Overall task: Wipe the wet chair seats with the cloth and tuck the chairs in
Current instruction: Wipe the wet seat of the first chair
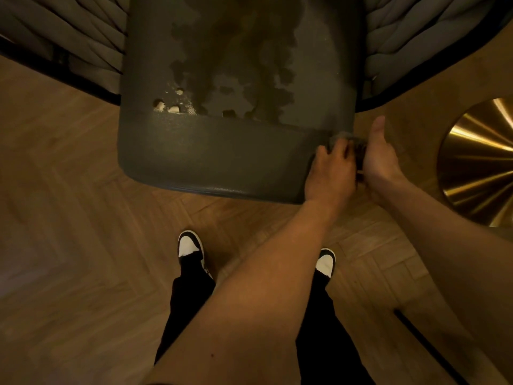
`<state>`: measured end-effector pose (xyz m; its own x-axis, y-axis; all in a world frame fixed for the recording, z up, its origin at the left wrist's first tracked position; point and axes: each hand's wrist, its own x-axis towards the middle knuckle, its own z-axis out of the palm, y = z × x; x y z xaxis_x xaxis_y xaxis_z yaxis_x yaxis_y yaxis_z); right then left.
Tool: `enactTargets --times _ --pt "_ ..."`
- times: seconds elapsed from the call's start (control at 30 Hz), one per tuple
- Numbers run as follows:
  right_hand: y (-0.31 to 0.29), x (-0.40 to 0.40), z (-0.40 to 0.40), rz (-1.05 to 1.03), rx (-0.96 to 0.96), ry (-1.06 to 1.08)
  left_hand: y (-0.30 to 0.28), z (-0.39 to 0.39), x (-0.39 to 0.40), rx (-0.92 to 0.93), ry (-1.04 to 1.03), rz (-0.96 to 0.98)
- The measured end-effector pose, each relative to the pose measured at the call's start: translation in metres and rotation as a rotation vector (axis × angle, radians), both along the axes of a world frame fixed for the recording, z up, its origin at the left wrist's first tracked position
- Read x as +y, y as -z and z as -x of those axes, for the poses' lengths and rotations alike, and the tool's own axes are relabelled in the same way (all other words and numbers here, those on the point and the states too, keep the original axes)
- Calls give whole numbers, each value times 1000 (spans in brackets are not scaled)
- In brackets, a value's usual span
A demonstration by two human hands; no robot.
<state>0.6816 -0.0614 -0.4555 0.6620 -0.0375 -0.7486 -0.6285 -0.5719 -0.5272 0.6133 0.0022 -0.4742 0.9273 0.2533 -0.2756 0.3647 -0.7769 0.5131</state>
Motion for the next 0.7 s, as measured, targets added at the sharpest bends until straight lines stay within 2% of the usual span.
enactTargets --times 0.13,0.3,0.4,0.57,0.7 --pt "14 -4 -3 80 -36 -80 0 5 13 18 -7 37" --pt "3 13 -6 155 -173 -331 -6 20 58 8 19 -171" --pt "1 25 -9 177 -192 -405 -3 32 93 64 -14 -251" --pt "7 40 -8 212 -198 -413 -1 55 149 137 -128 -320" --pt "15 41 -9 268 -215 -430 1 75 187 122 -175 -373"
